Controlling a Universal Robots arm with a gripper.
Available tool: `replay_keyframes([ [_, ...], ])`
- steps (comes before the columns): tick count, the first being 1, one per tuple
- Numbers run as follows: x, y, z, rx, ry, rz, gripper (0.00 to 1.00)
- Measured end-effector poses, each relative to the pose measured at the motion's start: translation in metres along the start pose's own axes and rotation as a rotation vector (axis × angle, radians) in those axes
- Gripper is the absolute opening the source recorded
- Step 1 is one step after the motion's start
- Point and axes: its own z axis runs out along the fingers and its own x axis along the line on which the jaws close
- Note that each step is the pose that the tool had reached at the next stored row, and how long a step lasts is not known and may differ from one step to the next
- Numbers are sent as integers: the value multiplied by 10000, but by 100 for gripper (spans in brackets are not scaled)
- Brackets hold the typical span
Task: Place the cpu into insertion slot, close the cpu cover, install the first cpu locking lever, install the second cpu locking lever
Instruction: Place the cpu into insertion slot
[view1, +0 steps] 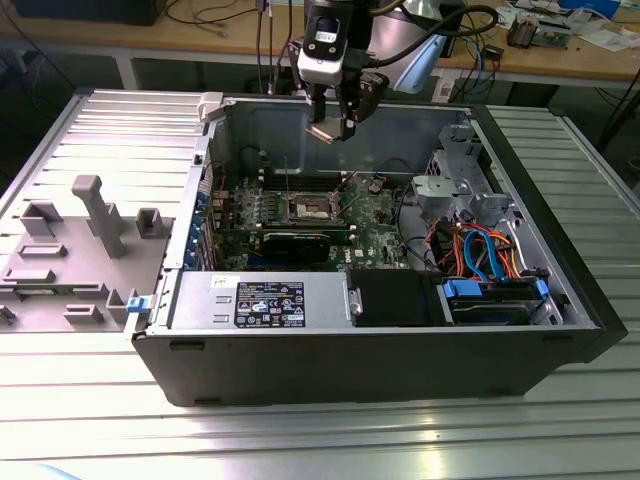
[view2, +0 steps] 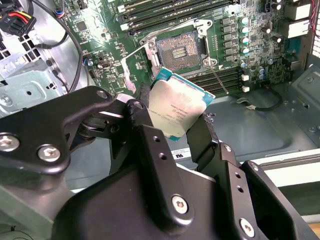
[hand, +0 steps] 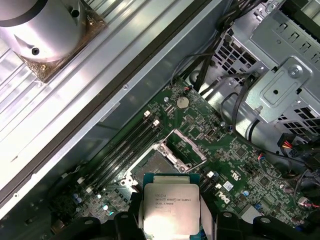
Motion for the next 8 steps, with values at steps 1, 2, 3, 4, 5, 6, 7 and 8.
replay_keyframes([
  [1,0,0,0,0,1,0,54],
  [2,0,0,0,0,0,1,54],
  [3,0,0,0,1,0,4,54],
  [4,0,0,2,-1,-1,15,54],
  [5,1,-1,8,-3,-5,64,54],
  [6,1,-3,18,-3,-20,216,54],
  [7,1,-4,34,-9,-39,445,54],
  [8,0,-5,50,-11,-61,686,54],
])
